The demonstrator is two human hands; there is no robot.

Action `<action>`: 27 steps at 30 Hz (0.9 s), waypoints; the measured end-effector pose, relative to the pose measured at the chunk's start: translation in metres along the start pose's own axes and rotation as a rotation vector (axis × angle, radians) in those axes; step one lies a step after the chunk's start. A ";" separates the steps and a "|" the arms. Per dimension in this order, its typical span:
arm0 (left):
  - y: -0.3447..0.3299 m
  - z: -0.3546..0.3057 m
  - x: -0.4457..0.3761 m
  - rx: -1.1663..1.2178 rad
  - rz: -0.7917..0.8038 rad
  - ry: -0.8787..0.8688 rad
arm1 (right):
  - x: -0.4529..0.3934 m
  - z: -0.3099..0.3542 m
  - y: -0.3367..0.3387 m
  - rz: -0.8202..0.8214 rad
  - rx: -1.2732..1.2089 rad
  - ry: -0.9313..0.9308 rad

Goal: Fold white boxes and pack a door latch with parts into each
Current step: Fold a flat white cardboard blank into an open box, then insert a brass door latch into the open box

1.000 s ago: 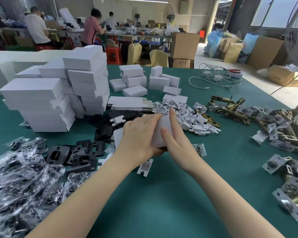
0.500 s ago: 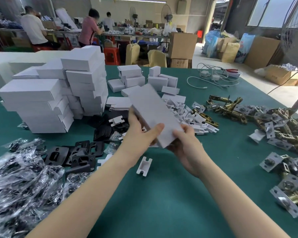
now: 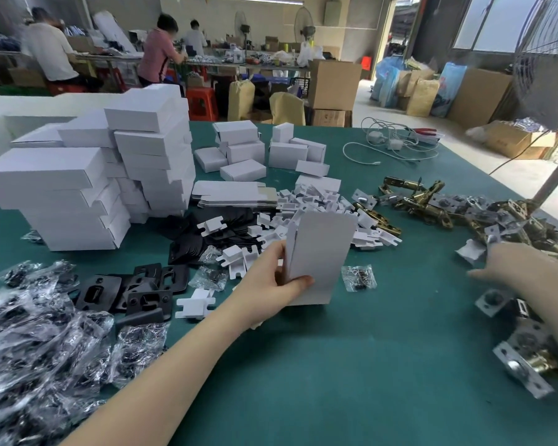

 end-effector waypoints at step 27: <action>-0.008 -0.007 0.011 -0.123 -0.095 -0.211 | 0.031 0.065 0.006 -0.008 -0.078 0.372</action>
Point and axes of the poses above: each hand's wrist, its own x-axis away from the middle knuckle, its own y-axis out of the back of the hand, z = x × y, the point moved 5 cm from there along -x, towards the middle knuckle, and after that the axes turned 7 degrees about z, right-handed, at the moved point
